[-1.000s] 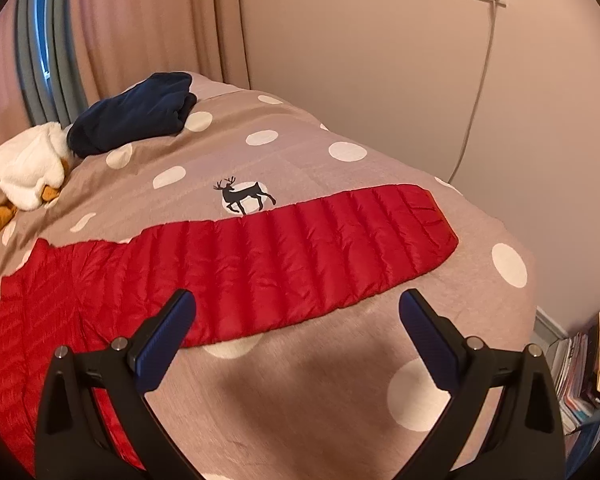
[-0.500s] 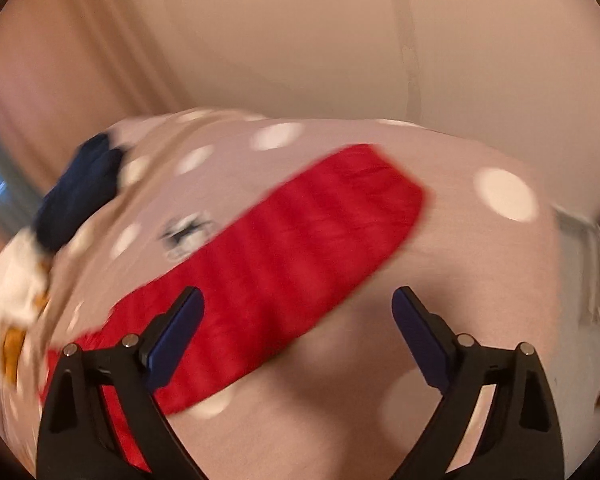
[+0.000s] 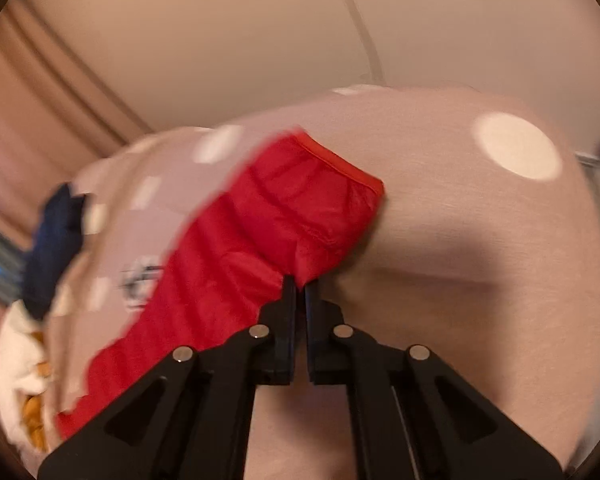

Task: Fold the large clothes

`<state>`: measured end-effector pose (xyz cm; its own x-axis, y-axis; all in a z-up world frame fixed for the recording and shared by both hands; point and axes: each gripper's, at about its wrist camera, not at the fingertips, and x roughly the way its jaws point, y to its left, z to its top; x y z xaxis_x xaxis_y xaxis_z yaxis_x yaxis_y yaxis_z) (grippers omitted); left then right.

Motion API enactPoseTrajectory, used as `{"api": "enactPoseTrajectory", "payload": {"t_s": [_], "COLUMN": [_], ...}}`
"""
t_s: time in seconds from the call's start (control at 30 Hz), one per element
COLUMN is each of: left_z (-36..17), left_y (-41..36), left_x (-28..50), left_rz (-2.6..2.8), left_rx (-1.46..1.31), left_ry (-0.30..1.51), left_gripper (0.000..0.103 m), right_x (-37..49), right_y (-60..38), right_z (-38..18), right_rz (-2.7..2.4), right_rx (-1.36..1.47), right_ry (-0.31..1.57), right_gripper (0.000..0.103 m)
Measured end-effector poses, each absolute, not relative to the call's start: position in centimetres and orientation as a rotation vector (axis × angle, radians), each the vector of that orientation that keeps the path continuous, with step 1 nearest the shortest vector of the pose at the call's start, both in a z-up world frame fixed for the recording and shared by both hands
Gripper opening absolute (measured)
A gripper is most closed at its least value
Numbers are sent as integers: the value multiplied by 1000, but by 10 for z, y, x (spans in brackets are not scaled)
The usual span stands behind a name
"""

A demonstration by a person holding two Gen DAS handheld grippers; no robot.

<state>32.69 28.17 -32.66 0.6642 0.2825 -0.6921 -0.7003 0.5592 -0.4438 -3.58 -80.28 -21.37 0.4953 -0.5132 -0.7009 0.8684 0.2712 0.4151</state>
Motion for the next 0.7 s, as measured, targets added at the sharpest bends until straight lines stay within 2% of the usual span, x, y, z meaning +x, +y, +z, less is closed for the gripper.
{"api": "enactPoseTrajectory", "payload": {"t_s": [0.27, 0.47, 0.63, 0.67, 0.7], "left_z": [-328, -330, -330, -330, -330], "left_y": [284, 287, 287, 287, 287], "left_x": [323, 320, 320, 320, 320], "left_rz": [606, 597, 597, 597, 597], "left_rx": [-799, -811, -812, -812, -812], "left_ry": [589, 581, 581, 580, 581], "left_gripper": [16, 16, 16, 16, 16], "right_x": [70, 137, 158, 161, 163], "right_y": [-660, -514, -443, -436, -433], "right_z": [-110, -97, -103, -103, -104], "right_rz": [-557, -304, -199, -191, -184], "right_rx": [558, 466, 392, 370, 356], "right_ry": [397, 426, 477, 491, 501], "right_gripper": [4, 5, 9, 22, 41]}}
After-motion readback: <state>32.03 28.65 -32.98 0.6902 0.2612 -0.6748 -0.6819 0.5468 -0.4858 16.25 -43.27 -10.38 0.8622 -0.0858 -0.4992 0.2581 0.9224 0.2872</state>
